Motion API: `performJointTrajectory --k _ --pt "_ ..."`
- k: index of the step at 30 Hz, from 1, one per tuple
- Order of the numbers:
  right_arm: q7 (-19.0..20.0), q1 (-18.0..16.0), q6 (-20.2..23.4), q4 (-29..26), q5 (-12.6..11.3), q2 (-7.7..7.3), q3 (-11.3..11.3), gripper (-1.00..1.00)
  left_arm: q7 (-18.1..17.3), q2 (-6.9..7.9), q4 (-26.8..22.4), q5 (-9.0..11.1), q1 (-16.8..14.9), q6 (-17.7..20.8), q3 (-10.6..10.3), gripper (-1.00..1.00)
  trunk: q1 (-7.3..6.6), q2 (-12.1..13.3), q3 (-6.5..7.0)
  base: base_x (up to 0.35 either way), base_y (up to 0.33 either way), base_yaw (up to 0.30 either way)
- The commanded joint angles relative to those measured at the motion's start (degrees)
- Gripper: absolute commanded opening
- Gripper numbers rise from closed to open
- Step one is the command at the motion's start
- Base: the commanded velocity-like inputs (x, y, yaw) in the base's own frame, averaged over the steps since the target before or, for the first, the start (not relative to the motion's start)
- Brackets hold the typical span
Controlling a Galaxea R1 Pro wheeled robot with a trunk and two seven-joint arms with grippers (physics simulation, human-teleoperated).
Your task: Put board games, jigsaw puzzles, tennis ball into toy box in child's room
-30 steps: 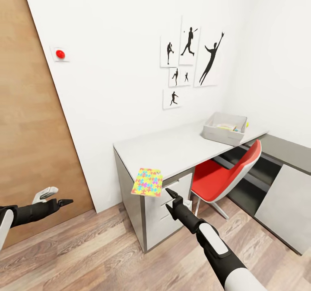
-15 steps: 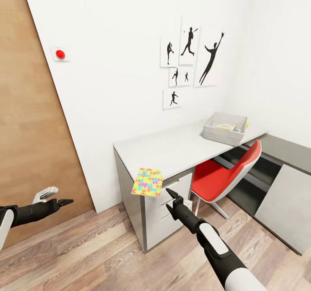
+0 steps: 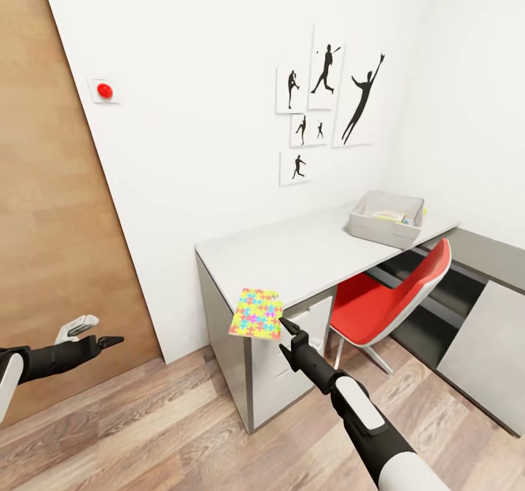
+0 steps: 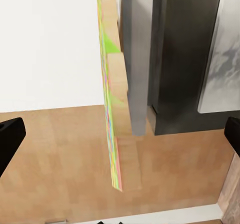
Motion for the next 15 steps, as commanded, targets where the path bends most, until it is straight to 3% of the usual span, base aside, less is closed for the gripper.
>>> performJointTrajectory --k 1,15 --pt "0.07 -0.04 0.17 0.04 -0.38 0.0 0.04 1.0 -0.16 0.0 -0.01 0.06 -0.04 0.33 0.09 1.0 0.0 -0.03 -0.05 0.011 0.01 0.0" --pt "0.01 -0.04 0.04 0.05 -0.35 0.16 0.06 1.0 -0.24 0.01 -0.01 0.18 -0.04 0.33 0.1 1.0 0.0 -0.03 -0.05 0.002 0.002 0.0"
